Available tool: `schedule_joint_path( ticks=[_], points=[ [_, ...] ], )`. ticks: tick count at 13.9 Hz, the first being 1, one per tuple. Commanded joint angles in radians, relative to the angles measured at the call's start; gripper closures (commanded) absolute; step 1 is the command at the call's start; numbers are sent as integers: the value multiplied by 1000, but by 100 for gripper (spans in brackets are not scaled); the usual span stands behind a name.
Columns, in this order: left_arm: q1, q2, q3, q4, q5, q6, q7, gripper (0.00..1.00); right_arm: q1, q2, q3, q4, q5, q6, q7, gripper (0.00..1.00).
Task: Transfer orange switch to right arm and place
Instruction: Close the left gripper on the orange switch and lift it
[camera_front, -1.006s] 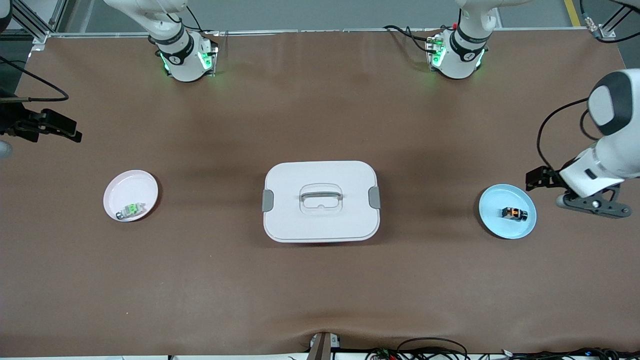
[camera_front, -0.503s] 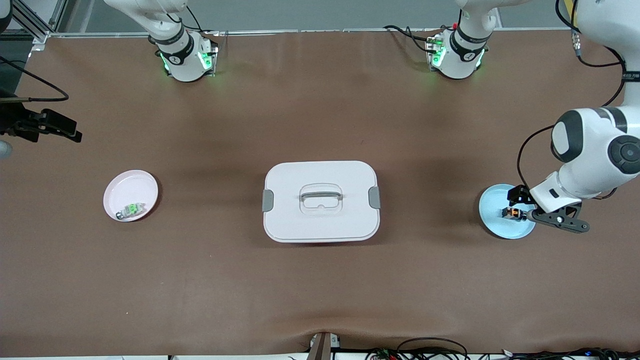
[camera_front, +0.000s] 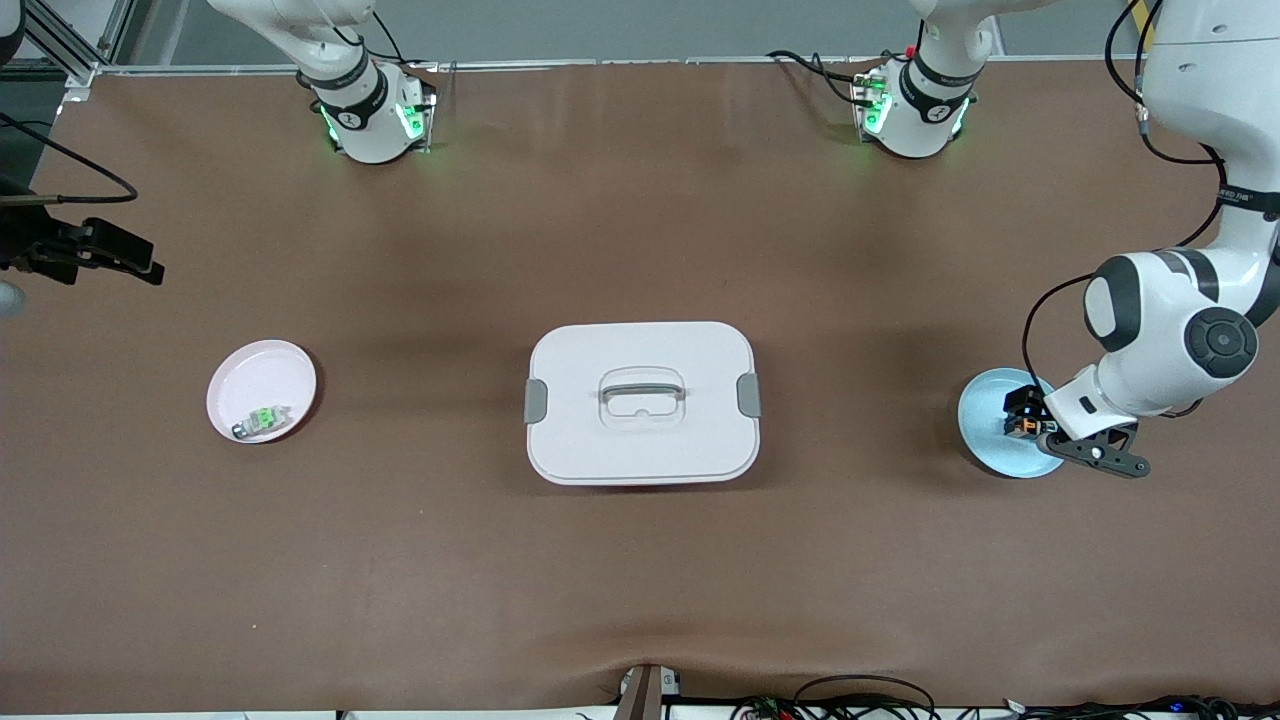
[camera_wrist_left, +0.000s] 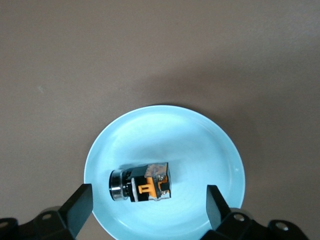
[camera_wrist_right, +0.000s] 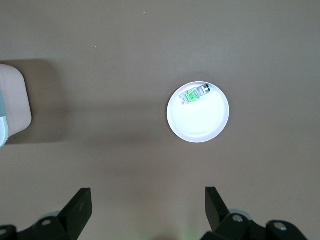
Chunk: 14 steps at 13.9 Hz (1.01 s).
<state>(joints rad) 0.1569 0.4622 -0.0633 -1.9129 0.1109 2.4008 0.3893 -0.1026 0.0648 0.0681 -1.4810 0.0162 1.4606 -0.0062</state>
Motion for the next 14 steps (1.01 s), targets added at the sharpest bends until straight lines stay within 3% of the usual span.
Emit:
schedule_joint_path(
  ticks=[1, 14],
  points=[
    [29, 32, -3, 2, 21, 46, 40, 0, 9, 4, -2, 10, -18, -10, 15, 0],
    [41, 98, -4, 8, 3, 46, -65, 0, 11, 4, -2, 10, -19, -10, 15, 0]
  ],
)
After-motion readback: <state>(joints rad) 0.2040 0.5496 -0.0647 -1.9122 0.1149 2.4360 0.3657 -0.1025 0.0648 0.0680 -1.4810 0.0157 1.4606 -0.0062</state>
